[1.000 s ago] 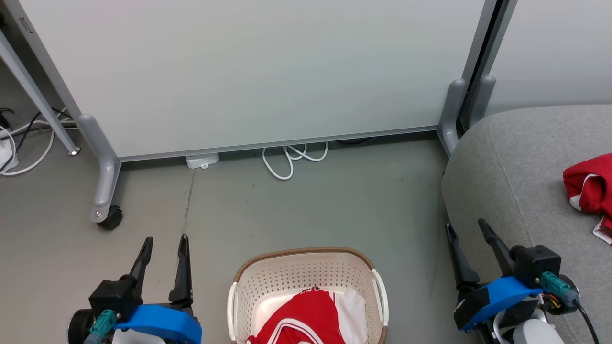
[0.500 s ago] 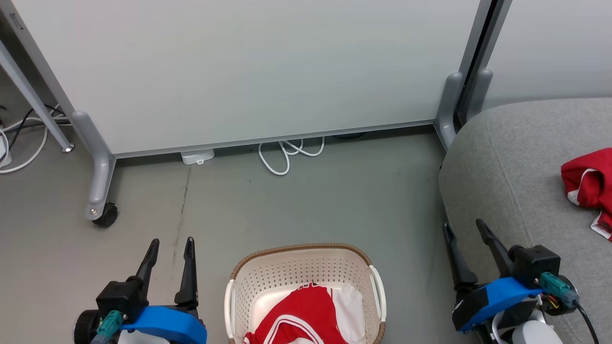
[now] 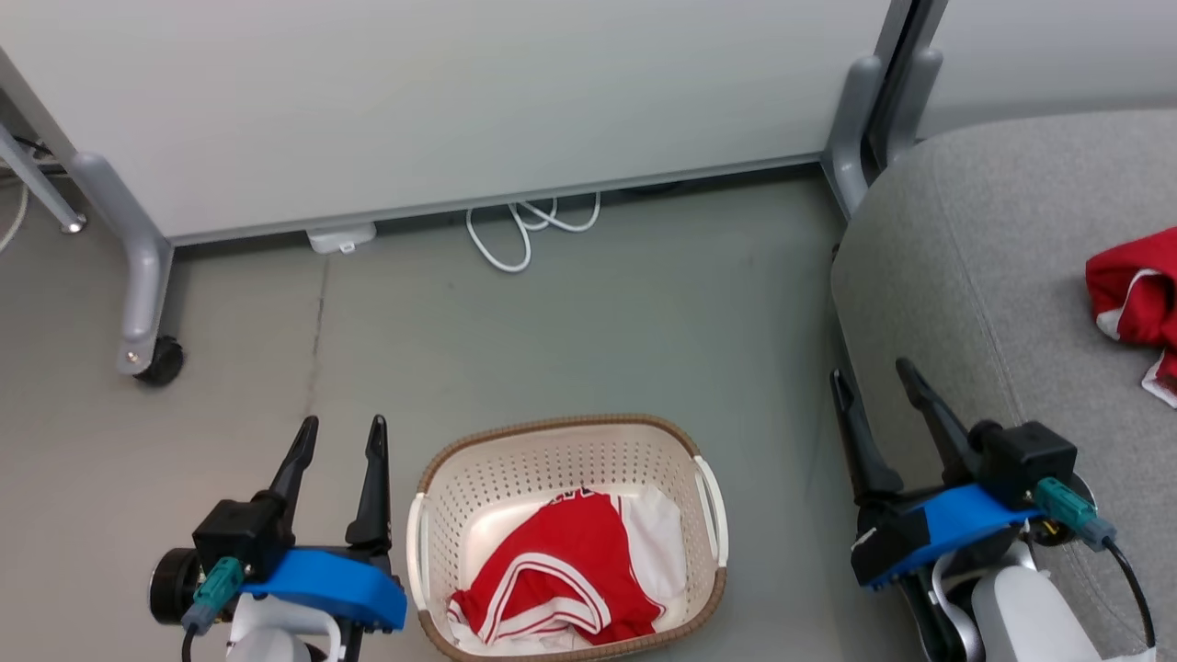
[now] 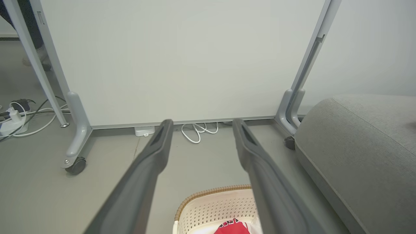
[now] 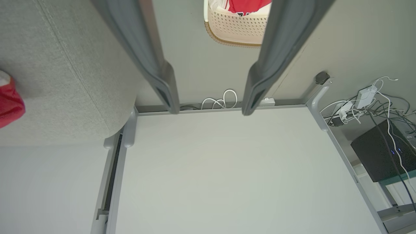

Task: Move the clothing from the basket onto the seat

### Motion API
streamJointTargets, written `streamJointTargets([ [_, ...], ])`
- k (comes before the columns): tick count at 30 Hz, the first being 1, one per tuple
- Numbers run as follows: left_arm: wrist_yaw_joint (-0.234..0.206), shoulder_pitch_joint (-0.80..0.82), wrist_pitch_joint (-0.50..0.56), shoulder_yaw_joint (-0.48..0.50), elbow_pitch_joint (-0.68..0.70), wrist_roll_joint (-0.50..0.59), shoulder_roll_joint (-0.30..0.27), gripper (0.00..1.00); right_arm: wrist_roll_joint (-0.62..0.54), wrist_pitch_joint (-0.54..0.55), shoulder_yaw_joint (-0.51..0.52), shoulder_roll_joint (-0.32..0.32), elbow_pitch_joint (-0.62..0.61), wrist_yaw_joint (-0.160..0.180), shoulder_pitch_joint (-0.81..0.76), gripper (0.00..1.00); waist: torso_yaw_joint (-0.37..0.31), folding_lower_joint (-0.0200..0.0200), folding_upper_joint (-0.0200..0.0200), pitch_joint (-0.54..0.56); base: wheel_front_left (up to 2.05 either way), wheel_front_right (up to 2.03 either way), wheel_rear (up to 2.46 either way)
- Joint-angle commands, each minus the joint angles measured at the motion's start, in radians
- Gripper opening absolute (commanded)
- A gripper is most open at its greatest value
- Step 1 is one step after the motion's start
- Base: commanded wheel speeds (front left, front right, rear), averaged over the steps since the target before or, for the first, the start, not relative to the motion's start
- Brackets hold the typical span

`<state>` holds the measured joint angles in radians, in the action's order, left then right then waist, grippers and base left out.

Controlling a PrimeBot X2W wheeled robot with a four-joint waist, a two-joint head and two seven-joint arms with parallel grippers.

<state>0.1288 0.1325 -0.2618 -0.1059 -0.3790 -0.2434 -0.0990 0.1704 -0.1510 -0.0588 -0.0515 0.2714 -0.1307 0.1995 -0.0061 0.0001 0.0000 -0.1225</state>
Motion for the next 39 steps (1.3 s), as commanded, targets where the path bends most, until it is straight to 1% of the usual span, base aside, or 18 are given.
streamJointTargets([
  [1, 0.003, 0.034, -0.005, -0.006, -0.005, -0.003, -0.009, 1.00, 0.005, -0.004, -0.004, 0.002, -0.015, 0.000, 0.030, 1.00, -0.033, -0.0001, 0.0000, -0.078, 0.00, 0.00, 0.00],
  [11, 0.003, 0.211, -0.005, -0.076, -0.088, -0.018, -0.028, 1.00, 0.010, -0.022, -0.038, 0.002, -0.068, 0.000, 0.160, 1.00, -0.121, -0.0001, 0.0000, -0.349, 0.00, 0.00, 0.00],
  [15, 0.003, 0.289, -0.005, -0.137, -0.156, -0.027, -0.053, 1.00, 0.018, -0.040, -0.056, 0.002, -0.072, 0.000, 0.203, 1.00, -0.158, -0.0001, 0.0000, -0.441, 0.00, 0.00, 0.00],
  [21, 0.002, 0.411, -0.004, -0.256, -0.302, -0.050, -0.092, 1.00, 0.034, -0.063, -0.078, 0.002, -0.066, 0.000, 0.248, 1.00, -0.208, -0.0001, 0.0000, -0.554, 0.00, 0.00, 0.00],
  [24, 0.002, 0.473, 0.001, -0.324, -0.364, -0.063, -0.113, 1.00, 0.048, -0.076, -0.089, 0.002, -0.065, 0.000, 0.263, 1.00, -0.229, -0.0001, 0.0000, -0.602, 0.00, 0.00, 0.00],
  [25, 0.002, 0.473, 0.001, -0.324, -0.364, -0.063, -0.113, 1.00, 0.048, -0.076, -0.089, 0.002, -0.065, 0.000, 0.263, 1.00, -0.229, -0.0001, 0.0000, -0.602, 0.00, 0.00, 0.00],
  [26, 0.002, 0.489, 0.003, -0.347, -0.383, -0.067, -0.120, 1.00, 0.055, -0.081, -0.092, 0.002, -0.062, 0.000, 0.267, 1.00, -0.235, -0.0001, 0.0000, -0.616, 0.00, 0.00, 0.00],
  [31, 0.002, 0.551, 0.042, -0.452, -0.452, -0.129, -0.151, 1.00, 0.083, -0.099, -0.115, 0.002, -0.049, 0.000, 0.288, 1.00, -0.258, -0.0001, 0.0000, -0.677, 0.00, 0.00, 0.00],
  [34, 0.002, 0.571, 0.088, -0.522, -0.478, -0.176, -0.169, 1.00, 0.100, -0.107, -0.134, 0.002, -0.043, 0.000, 0.301, 1.00, -0.272, -0.0001, 0.0000, -0.707, 0.00, 0.00, 0.00],
  [39, 0.002, 0.586, 0.174, -0.592, -0.516, -0.277, -0.196, 1.00, 0.129, -0.114, -0.162, 0.002, -0.034, 0.000, 0.320, 1.00, -0.292, -0.0001, 0.0000, -0.743, 0.00, 0.00, 0.00],
])
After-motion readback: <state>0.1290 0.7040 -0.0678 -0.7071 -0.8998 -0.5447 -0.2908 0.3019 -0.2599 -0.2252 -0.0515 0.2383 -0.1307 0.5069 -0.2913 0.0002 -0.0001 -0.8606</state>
